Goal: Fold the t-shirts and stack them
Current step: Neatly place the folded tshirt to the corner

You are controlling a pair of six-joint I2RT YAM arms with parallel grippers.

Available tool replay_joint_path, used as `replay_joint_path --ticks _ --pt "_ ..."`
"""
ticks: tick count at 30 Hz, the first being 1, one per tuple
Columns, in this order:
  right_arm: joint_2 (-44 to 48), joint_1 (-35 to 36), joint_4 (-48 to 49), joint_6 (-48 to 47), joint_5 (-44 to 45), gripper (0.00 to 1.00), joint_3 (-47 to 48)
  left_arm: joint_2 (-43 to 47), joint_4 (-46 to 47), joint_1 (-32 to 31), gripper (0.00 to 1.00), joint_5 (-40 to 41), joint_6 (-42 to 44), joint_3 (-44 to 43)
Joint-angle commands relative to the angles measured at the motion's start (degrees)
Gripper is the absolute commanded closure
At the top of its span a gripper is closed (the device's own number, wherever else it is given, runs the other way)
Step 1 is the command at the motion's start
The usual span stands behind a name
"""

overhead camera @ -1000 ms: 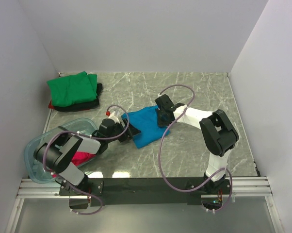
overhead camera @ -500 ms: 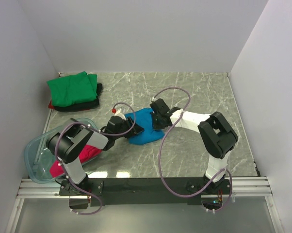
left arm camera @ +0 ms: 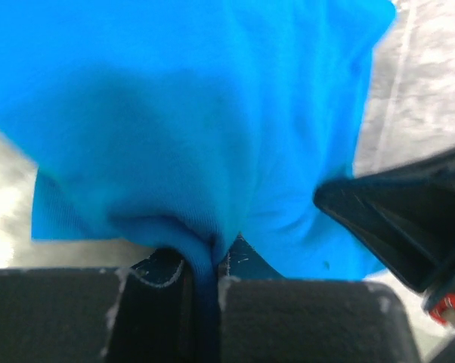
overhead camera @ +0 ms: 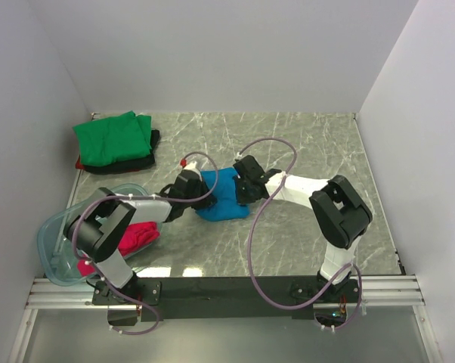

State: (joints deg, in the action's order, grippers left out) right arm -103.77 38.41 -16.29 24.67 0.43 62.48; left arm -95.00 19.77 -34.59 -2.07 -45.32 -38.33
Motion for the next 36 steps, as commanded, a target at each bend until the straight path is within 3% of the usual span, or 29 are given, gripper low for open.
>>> replay_joint_path --ticks 1,13,36 --pt "2.6 1.1 -6.8 0.2 -0.5 1.00 -1.3 2.9 -14.1 2.2 0.99 7.3 13.4 -7.1" --pt "10.5 1.0 -7.7 -0.4 -0.5 1.00 -3.3 0.1 -31.2 15.6 1.00 -0.8 32.1 -28.6" --pt "9.4 0.9 -4.0 -2.4 -4.1 1.00 -5.3 -10.5 -43.8 36.1 1.00 -18.9 40.5 -67.1"
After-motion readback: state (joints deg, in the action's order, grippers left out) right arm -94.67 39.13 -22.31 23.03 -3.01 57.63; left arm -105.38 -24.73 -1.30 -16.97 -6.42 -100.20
